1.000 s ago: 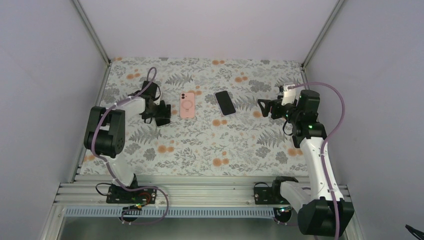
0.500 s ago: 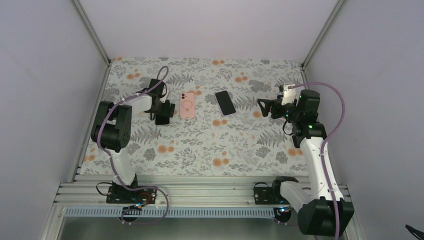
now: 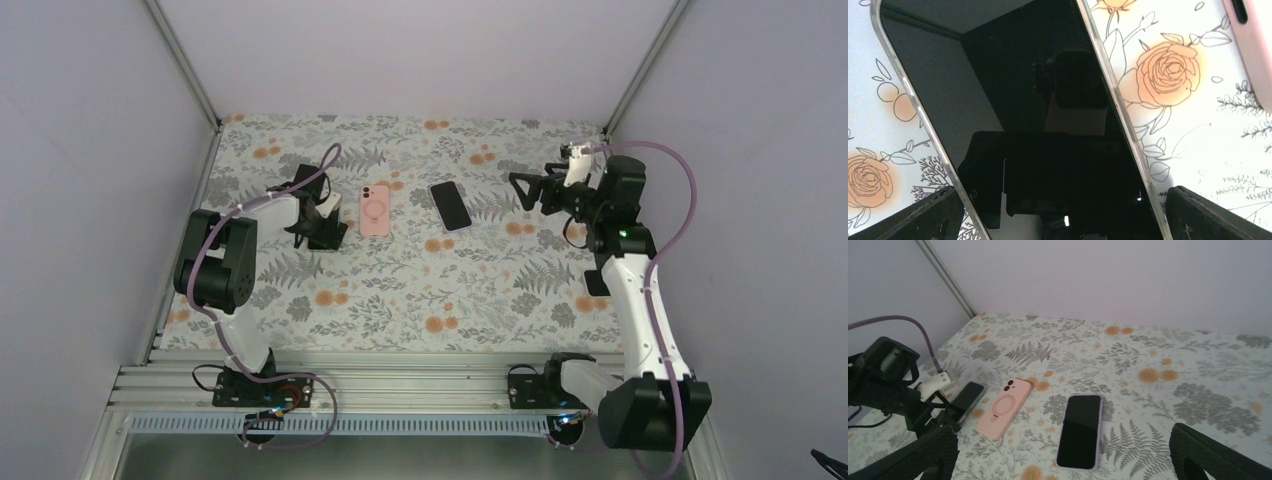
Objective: Take the phone out of the phone case
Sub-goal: Pick up the phone at the center of the board.
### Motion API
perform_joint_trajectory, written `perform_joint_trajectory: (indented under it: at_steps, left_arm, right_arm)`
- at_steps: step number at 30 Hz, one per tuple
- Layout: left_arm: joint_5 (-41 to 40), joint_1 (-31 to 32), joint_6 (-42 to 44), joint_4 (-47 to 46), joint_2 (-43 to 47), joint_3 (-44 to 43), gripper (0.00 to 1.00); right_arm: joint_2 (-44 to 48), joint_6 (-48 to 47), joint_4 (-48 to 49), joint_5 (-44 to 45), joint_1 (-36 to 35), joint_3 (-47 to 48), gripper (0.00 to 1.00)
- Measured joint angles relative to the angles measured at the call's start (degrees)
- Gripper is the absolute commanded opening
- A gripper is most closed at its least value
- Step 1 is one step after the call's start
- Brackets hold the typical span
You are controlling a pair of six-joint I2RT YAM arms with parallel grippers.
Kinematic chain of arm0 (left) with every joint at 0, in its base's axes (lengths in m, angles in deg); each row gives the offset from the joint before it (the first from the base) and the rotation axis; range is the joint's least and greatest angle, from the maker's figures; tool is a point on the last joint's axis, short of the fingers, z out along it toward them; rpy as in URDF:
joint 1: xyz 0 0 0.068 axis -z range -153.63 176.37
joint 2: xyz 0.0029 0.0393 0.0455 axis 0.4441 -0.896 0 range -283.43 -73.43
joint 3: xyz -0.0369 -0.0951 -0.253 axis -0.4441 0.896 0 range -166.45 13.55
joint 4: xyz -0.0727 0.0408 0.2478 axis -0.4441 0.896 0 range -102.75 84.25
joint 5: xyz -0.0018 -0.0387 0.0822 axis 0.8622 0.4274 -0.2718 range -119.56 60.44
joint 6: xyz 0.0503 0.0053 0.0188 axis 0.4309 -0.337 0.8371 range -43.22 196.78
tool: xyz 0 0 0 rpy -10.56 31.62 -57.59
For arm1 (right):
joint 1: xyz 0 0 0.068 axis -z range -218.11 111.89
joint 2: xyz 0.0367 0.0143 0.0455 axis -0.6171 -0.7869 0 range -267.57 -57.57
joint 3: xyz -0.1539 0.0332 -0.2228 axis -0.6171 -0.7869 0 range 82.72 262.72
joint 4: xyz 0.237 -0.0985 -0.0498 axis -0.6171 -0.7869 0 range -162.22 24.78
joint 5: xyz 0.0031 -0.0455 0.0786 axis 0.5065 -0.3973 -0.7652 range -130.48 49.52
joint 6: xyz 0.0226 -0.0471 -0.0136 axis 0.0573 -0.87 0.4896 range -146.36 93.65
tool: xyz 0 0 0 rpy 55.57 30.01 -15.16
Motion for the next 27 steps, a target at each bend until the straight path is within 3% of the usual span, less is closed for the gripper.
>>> perform_joint_trajectory:
  at_steps: [13, 27]
  left_arm:
    - [1.81, -4.44, 1.57, 4.59, -2.14, -3.30, 0.99]
    - [1.68, -5.70, 1.81, 2.82, -3.56, -4.66, 0.79]
  right_arm:
    - [-3.61, 8.31, 5.68, -5.29, -1.31, 2.97, 0.99]
    - [-5.14, 14.58, 8.72, -6.84, -1.77, 3.43, 0.99]
